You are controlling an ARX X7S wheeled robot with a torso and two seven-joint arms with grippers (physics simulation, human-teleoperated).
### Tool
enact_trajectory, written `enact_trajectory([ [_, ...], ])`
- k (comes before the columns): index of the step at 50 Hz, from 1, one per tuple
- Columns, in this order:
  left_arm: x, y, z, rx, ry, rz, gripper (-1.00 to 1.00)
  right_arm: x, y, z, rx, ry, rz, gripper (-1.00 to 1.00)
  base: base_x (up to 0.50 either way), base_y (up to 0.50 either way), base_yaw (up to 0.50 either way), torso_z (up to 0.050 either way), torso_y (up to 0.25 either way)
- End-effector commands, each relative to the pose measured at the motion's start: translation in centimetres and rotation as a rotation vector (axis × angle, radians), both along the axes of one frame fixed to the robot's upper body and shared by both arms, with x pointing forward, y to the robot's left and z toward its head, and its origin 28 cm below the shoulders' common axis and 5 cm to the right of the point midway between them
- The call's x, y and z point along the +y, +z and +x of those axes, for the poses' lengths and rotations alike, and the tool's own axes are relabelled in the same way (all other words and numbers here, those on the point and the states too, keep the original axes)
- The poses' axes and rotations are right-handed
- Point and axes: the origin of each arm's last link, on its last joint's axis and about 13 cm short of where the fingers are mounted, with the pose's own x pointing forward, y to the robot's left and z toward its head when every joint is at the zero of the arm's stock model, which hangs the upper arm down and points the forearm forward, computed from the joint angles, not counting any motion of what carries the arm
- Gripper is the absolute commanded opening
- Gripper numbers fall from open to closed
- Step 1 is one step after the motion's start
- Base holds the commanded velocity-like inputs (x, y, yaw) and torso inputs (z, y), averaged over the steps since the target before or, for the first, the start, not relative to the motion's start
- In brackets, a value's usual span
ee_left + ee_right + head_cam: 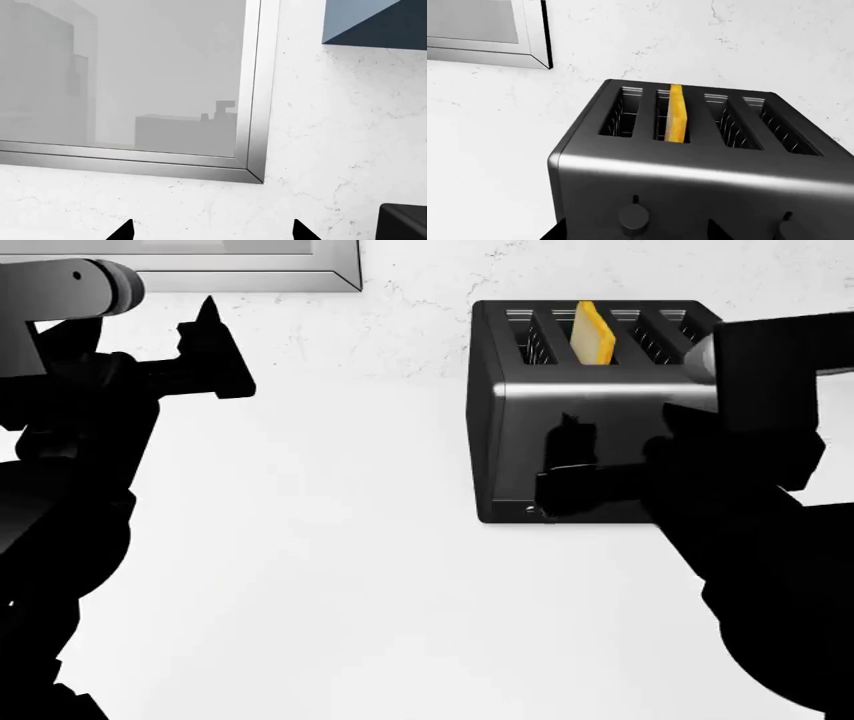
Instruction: Push down the lever of the toaster to turn it on.
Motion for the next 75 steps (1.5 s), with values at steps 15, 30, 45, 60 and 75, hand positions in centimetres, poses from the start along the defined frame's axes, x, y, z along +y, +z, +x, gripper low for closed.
enact_trajectory([
  [15, 0.0, -0.1, 0.0, 0.005, 0.001, -0.002, 1.00, 0.3, -0.5, 1.1, 0.080, -0.115, 0.068, 1.00, 0.00, 0.00, 0.00, 0.000, 0.000],
  [30, 0.1, -0.1, 0.0, 0.008, 0.000, -0.003, 1.00, 0.6, -0.5, 1.2, 0.059, -0.090, 0.060, -1.00, 0.00, 0.00, 0.00, 0.000, 0.000],
  [45, 0.0, -0.2, 0.0, 0.009, -0.001, -0.001, 1.00, 0.7, -0.4, 1.0, 0.053, -0.072, 0.056, -1.00, 0.00, 0.00, 0.00, 0.000, 0.000],
  [60, 0.0, -0.2, -0.1, 0.008, -0.002, 0.000, 1.00, 0.9, -0.4, 1.5, 0.068, -0.054, 0.059, -1.00, 0.00, 0.00, 0.00, 0.000, 0.000],
  [75, 0.1, -0.2, -0.1, 0.008, -0.001, -0.001, 1.00, 1.0, -0.4, 2.6, 0.079, -0.054, 0.058, -1.00, 0.00, 0.00, 0.00, 0.000, 0.000],
])
